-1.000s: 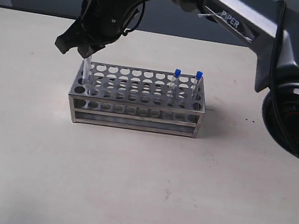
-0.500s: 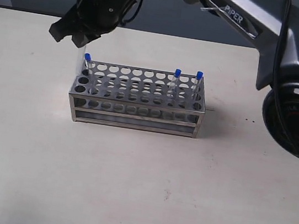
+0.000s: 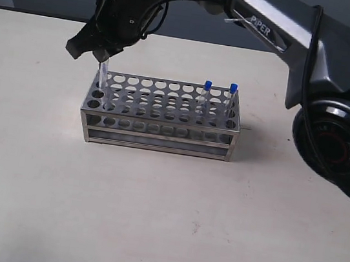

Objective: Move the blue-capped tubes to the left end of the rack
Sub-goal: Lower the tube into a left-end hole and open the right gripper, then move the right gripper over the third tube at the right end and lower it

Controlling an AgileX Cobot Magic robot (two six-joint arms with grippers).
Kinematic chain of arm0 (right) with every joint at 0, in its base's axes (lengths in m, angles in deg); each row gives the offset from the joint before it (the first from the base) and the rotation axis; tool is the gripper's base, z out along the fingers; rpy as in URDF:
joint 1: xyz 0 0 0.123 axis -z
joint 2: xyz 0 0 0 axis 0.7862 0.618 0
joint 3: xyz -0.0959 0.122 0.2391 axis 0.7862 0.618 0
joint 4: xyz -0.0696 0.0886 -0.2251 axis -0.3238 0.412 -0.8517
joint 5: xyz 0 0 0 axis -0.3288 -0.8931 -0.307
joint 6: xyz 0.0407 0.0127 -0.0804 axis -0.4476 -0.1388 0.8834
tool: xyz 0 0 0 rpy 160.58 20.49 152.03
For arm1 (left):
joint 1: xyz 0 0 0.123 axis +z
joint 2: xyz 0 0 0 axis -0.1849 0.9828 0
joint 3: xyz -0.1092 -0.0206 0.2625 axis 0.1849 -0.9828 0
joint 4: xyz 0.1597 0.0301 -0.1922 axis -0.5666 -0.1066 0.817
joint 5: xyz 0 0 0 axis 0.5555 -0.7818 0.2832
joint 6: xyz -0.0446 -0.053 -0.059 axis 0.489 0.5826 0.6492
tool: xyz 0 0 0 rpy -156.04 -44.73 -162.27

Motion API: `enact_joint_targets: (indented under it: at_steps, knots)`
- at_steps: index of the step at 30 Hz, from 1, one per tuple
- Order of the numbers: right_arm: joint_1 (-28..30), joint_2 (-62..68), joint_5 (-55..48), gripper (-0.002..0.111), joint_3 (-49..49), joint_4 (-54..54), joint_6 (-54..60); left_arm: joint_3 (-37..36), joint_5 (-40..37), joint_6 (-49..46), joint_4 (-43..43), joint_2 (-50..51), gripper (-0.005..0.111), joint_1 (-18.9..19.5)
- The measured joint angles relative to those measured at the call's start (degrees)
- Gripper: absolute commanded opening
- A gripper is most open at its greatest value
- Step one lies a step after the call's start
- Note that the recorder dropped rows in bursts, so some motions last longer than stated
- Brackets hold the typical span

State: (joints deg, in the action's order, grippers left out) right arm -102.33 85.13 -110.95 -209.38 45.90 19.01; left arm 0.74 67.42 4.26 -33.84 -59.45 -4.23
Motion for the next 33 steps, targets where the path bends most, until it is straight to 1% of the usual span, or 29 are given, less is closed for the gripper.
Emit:
enact_joint_targets:
  at_steps: [13, 15, 20, 22, 26, 28, 30, 33]
  knots:
    - [0.0, 4.1, 2.9, 0.000, 0.0, 0.5, -0.2, 0.0, 0.0, 0.0, 0.0, 0.0, 0.000, 0.0]
    - [0.0, 4.5, 3.5, 0.004, 0.0, 1.0, -0.3, 0.0, 0.0, 0.0, 0.0, 0.0, 0.000, 0.0]
    - [0.0, 4.6, 4.2, 0.029, 0.0, 2.3, -0.4, 0.0, 0.0, 0.0, 0.0, 0.0, 0.000, 0.0]
    - [0.0, 4.6, 4.8, 0.037, 0.0, 3.0, -0.4, 0.0, 0.0, 0.0, 0.0, 0.0, 0.000, 0.0]
    - [0.0, 4.5, 4.2, 0.037, 0.0, 3.5, -1.6, 0.0, 0.0, 0.0, 0.0, 0.0, 0.000, 0.0]
    - [0.0, 3.3, 2.2, 0.037, 0.0, 2.0, -2.7, 0.0, 0.0, 0.0, 0.0, 0.0, 0.000, 0.0]
    - [0.0, 0.8, -0.7, 0.037, 0.0, -1.8, -5.0, 0.0, 0.0, 0.0, 0.0, 0.0, 0.000, 0.0]
    - [0.4, -3.6, -6.1, 0.037, 0.0, -12.4, -9.6, 0.0, 0.0, 0.0, 0.0, 0.0, 0.000, 0.0]
